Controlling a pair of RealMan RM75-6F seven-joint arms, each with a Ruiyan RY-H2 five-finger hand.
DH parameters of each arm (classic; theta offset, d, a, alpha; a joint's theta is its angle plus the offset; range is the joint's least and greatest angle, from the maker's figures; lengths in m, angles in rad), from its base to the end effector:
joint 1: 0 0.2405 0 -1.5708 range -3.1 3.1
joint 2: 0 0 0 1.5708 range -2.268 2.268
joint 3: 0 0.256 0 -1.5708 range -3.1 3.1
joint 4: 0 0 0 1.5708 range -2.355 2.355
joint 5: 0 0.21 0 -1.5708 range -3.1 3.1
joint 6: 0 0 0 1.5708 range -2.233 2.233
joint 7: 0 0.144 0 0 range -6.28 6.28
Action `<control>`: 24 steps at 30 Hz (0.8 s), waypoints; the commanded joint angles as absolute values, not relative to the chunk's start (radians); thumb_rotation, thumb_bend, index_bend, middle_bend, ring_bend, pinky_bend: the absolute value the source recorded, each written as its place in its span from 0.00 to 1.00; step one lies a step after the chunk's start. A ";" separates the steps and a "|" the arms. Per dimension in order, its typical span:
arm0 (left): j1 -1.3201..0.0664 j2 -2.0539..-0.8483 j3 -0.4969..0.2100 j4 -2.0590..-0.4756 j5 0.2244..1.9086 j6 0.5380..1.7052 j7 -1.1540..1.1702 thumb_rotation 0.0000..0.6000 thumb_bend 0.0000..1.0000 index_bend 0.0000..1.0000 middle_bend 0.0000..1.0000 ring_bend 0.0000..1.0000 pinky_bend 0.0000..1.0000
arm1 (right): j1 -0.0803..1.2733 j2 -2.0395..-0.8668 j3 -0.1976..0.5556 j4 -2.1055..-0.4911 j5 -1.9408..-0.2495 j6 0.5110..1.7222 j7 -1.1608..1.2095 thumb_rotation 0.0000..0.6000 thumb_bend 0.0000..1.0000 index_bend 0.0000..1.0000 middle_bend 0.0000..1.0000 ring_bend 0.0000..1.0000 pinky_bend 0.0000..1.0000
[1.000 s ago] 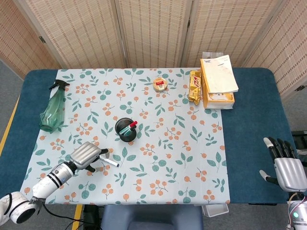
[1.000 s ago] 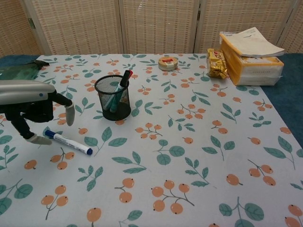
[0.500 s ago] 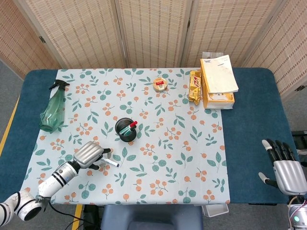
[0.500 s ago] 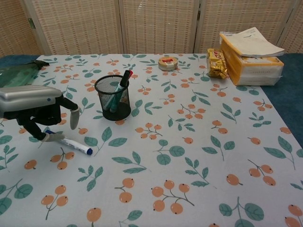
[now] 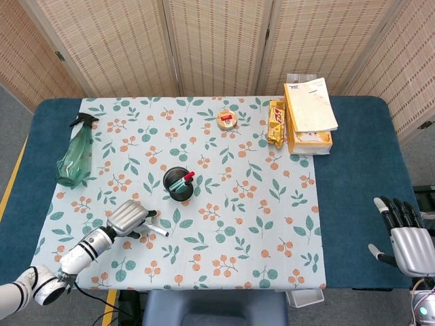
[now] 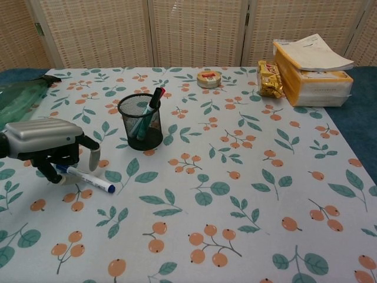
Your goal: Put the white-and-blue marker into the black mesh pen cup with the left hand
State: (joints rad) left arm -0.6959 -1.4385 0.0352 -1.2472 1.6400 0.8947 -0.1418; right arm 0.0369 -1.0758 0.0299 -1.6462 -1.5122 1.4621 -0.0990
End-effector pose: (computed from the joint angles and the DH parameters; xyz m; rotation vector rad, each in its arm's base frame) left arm -0.2259 0.3214 -0.0023 -2.2076 -0.8406 -0.8011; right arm -0.3170 -0.1614 0.1633 1.4289 -0.8767 0.7704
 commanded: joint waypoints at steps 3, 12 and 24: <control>-0.700 -1.443 0.043 -1.243 1.637 0.898 -0.124 1.00 0.38 0.48 1.00 1.00 1.00 | 0.035 -1.075 0.025 -1.647 -1.521 1.468 -0.097 1.00 0.18 0.02 0.04 0.04 0.00; -0.710 -1.457 0.048 -1.227 1.620 0.886 -0.114 1.00 0.38 0.49 1.00 1.00 1.00 | 0.032 -1.073 0.023 -1.646 -1.526 1.474 -0.090 1.00 0.18 0.02 0.04 0.04 0.00; -0.714 -1.482 0.063 -1.191 1.617 0.893 -0.133 1.00 0.38 0.55 1.00 1.00 1.00 | 0.028 -1.072 0.022 -1.644 -1.531 1.487 -0.087 1.00 0.18 0.02 0.04 0.04 0.00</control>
State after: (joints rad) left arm -0.7152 -1.4802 0.0612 -1.1929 1.6170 0.8910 -0.1305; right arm 0.0280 -1.0716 0.0220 -1.6444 -1.5310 1.4866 -0.0871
